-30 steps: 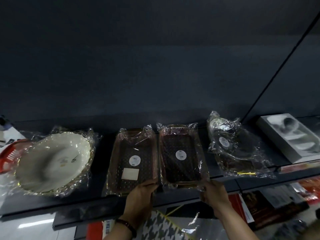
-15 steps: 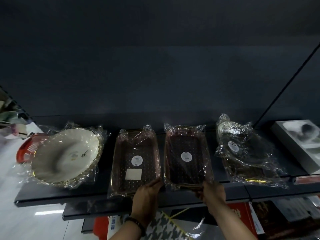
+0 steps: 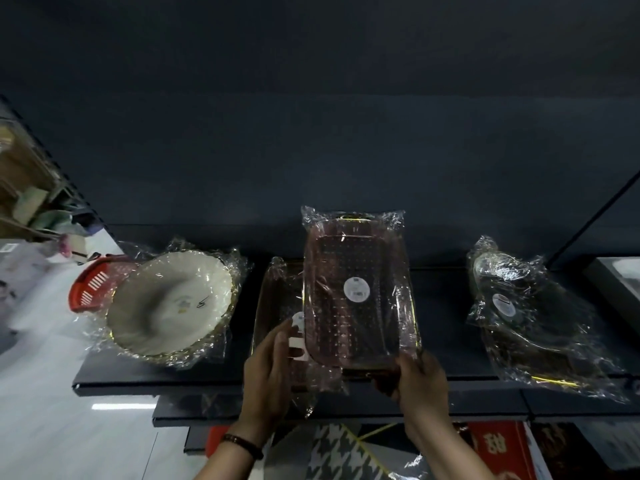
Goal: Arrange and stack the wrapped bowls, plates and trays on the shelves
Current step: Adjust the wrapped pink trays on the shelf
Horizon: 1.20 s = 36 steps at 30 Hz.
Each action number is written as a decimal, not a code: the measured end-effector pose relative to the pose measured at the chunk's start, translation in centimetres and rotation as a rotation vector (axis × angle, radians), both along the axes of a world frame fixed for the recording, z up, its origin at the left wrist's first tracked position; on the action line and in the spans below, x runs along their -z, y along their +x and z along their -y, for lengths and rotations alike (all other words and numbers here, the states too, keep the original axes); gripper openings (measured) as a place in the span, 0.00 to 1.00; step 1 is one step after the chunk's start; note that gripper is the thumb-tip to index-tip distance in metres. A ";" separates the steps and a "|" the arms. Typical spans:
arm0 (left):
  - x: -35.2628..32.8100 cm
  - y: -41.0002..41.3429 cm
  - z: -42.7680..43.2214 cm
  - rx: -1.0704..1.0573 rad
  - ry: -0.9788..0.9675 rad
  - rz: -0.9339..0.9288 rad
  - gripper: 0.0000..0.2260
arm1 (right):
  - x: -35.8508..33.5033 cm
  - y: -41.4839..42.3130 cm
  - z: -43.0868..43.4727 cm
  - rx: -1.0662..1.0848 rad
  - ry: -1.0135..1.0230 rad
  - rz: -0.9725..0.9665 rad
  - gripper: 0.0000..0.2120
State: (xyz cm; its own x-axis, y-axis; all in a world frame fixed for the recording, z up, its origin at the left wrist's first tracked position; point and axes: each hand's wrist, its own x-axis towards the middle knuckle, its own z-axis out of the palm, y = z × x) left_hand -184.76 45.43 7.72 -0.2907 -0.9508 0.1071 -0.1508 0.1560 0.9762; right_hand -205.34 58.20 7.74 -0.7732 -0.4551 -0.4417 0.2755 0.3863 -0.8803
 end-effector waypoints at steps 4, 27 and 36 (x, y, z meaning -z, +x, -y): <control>-1.0 1.5 0.2 0.001 -0.014 -0.050 0.21 | 0.4 2.4 2.0 -0.068 0.029 -0.028 0.04; 3.1 4.6 2.5 0.189 -0.337 0.352 0.34 | 1.3 5.3 3.7 -0.511 0.311 -0.565 0.22; 6.3 4.7 1.8 0.275 -0.167 0.621 0.41 | 3.8 4.6 4.0 -0.620 0.230 -0.590 0.23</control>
